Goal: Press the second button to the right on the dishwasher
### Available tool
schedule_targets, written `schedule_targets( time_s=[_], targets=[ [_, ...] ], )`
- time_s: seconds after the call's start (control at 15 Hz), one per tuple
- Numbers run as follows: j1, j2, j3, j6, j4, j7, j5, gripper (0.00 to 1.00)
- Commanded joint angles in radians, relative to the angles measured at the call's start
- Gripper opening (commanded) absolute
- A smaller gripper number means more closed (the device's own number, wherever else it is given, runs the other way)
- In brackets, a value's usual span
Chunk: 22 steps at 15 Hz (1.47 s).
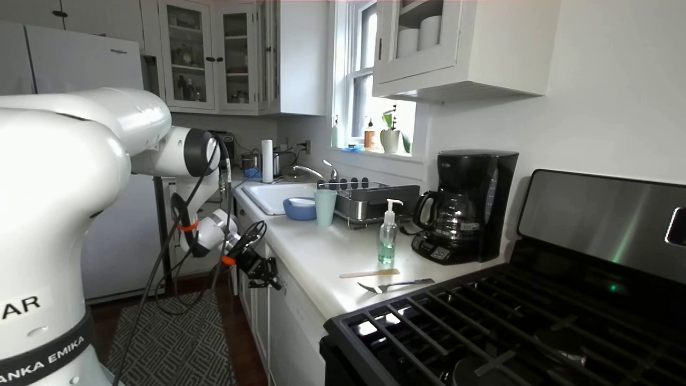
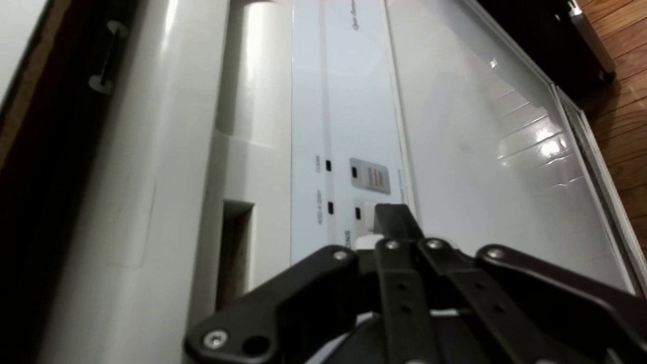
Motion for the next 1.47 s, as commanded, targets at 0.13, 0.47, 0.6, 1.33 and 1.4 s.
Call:
schedule_targets(
  time_s=[0.13, 0.47, 0.6, 1.33, 1.4],
  targets=[
    [-0.018, -0.001, 0.008, 0.009, 0.014, -0.043, 0.01, 0.0],
    [-0.016, -0.013, 0.009, 0.057, -0.005, -0.04, -0.008, 0.0],
    [-0.014, -0.014, 0.009, 0.068, -0.007, -0.039, -0.007, 0.0],
    [-0.014, -0.023, 0.019, 0.036, -0.012, -0.075, 0.02, 0.0],
    [-0.013, -0.024, 0.02, 0.031, -0.013, -0.082, 0.023, 0.0]
  ],
)
